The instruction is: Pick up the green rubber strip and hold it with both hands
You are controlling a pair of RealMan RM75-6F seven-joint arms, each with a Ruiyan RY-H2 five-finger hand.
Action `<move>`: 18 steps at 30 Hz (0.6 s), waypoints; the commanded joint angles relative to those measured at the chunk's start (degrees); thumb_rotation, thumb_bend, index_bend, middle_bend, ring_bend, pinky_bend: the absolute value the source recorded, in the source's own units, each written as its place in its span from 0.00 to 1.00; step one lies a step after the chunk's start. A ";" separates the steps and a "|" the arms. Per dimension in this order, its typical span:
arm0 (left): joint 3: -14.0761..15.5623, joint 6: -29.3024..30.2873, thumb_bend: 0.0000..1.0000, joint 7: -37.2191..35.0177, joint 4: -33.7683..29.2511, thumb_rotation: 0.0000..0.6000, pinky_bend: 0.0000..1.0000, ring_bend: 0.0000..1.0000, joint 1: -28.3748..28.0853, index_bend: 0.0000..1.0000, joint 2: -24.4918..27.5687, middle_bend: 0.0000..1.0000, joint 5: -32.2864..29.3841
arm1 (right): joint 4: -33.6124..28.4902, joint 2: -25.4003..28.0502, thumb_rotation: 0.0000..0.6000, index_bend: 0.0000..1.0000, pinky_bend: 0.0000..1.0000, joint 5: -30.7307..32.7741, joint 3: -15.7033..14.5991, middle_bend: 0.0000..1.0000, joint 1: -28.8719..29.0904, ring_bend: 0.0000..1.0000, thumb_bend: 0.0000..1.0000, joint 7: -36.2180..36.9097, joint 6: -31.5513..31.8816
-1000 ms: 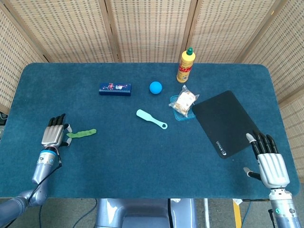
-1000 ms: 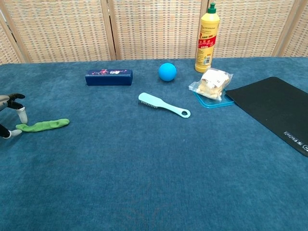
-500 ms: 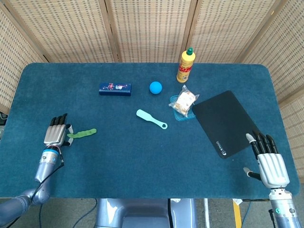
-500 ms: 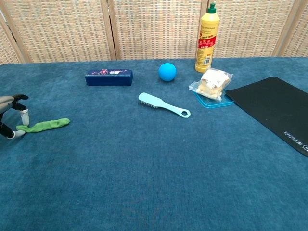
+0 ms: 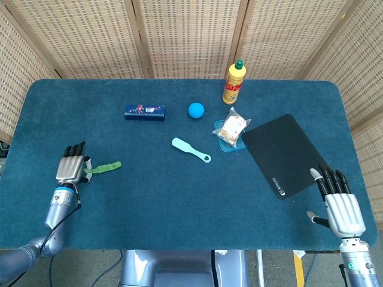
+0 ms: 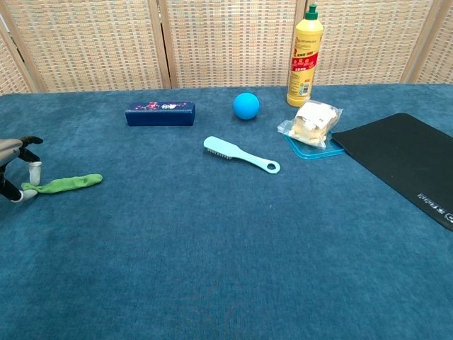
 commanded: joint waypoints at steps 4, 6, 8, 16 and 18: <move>0.46 2.96 0.81 -1.80 -3.61 1.00 0.00 0.00 0.65 0.70 3.52 0.00 3.50 | -0.22 0.21 1.00 0.00 0.00 -0.27 -0.11 0.00 -0.06 0.00 0.00 0.32 0.13; 0.45 3.96 0.81 -2.47 -5.44 1.00 0.00 0.00 0.89 0.70 4.92 0.00 4.56 | -0.29 0.28 1.00 0.00 0.00 -0.36 -0.17 0.00 -0.11 0.00 0.00 0.42 0.21; 0.38 5.38 0.81 -3.62 -8.28 1.00 0.00 0.00 1.14 0.71 6.86 0.00 6.21 | -0.38 0.34 1.00 0.00 0.00 -0.44 -0.22 0.00 -0.15 0.00 0.00 0.49 0.26; -0.54 10.96 0.85 -8.37 -21.46 1.00 0.00 0.00 0.98 0.74 15.09 0.00 14.51 | -0.24 0.63 1.00 0.00 0.00 0.11 -0.15 0.00 0.35 0.00 0.00 1.72 -0.97; -1.40 12.54 0.85 -8.47 -25.94 1.00 0.00 0.00 0.45 0.74 17.42 0.00 16.73 | -0.52 1.04 1.00 0.00 0.00 0.38 -0.22 0.00 1.26 0.00 0.00 3.74 -3.00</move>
